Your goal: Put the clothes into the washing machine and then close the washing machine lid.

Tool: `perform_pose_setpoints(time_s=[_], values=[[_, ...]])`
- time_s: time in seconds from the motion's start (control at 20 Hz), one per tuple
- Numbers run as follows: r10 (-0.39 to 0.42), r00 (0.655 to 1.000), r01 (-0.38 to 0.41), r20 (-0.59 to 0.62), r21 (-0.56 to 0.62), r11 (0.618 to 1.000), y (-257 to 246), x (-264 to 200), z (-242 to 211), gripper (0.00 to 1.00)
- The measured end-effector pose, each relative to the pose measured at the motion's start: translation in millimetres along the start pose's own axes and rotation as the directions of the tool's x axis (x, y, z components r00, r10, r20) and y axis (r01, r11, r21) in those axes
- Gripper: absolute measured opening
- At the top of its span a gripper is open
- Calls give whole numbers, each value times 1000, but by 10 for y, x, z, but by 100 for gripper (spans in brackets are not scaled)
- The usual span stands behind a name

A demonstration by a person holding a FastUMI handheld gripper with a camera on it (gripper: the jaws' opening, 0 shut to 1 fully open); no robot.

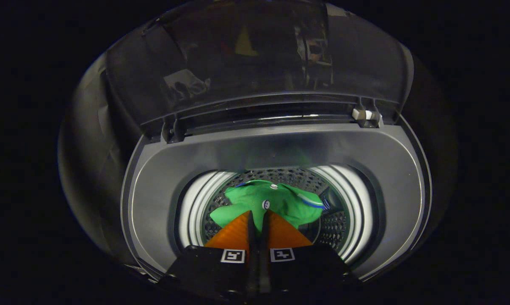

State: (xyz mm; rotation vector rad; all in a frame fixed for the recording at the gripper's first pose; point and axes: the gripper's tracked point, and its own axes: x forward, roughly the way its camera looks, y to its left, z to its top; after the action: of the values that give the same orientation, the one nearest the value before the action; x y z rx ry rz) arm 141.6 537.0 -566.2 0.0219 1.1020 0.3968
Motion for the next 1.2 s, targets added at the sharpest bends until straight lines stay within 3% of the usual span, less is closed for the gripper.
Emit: perform_pose_setpoints(time_s=[0.2, 0.5, 1.0, 1.2], values=[[-35, 999, 35, -17, 8, 999, -58, 51, -27, 13], [-86, 996, 86, -26, 6, 996, -169, 15, -38, 100], [-55, 998, 55, 20, -15, 998, -81, -169, -15, 99], [-26, 991, 30, 134, -25, 999, 43, -436, 175, 99]])
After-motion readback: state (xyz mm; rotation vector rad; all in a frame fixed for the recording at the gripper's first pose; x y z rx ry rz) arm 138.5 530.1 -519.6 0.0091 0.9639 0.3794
